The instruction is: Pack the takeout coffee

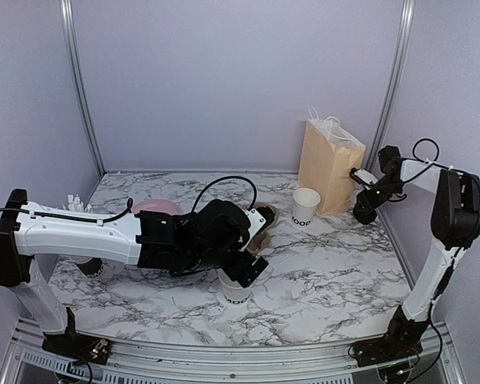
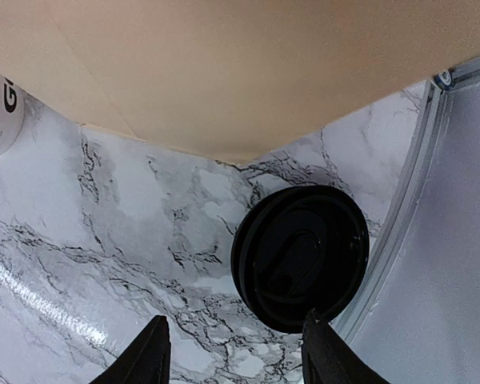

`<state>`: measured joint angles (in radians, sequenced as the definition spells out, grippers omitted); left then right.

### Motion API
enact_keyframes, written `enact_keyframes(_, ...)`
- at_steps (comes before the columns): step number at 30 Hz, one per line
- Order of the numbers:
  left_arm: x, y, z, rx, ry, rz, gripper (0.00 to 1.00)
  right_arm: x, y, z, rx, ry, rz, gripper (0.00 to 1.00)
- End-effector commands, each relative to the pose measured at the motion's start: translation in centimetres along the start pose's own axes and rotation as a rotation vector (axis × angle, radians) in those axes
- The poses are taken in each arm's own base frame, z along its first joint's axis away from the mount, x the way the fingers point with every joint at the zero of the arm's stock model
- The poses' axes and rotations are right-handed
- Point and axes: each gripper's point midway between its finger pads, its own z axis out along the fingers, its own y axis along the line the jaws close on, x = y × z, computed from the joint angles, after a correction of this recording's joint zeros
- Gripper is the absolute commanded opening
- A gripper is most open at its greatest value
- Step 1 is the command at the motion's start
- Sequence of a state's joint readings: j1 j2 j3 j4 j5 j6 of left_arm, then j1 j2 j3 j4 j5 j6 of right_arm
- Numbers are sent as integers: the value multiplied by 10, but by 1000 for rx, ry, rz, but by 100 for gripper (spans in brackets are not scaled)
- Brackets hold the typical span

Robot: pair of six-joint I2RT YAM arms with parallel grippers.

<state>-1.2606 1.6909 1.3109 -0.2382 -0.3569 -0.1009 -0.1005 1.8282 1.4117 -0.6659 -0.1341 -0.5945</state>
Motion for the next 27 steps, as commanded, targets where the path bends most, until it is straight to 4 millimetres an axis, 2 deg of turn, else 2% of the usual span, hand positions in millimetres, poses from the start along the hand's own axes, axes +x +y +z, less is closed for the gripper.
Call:
enact_keyframes(1, -1, -1, -3, 3, -11, -3, 99, -5, -13, 6, 17, 45, -5, 54)
enact_keyframes(9, -2, 1, -4, -8, -16, 0, 99, 1, -18, 31, 8, 93, 5, 51)
enact_keyframes(14, 2, 0, -1, -6, -5, -2, 99, 3, -17, 43, -8, 106, 12, 44)
enact_keyframes(17, 3, 0, 1, -7, -1, -1, 99, 3, -17, 45, -12, 106, 17, 37)
enact_keyframes(23, 3, -3, 4, -1, 3, 0, 99, 4, -18, 49, -11, 110, 25, 32)
enact_keyframes(27, 4, -3, 5, 0, 7, 1, 99, 5, -20, 51, -7, 113, 29, 24)
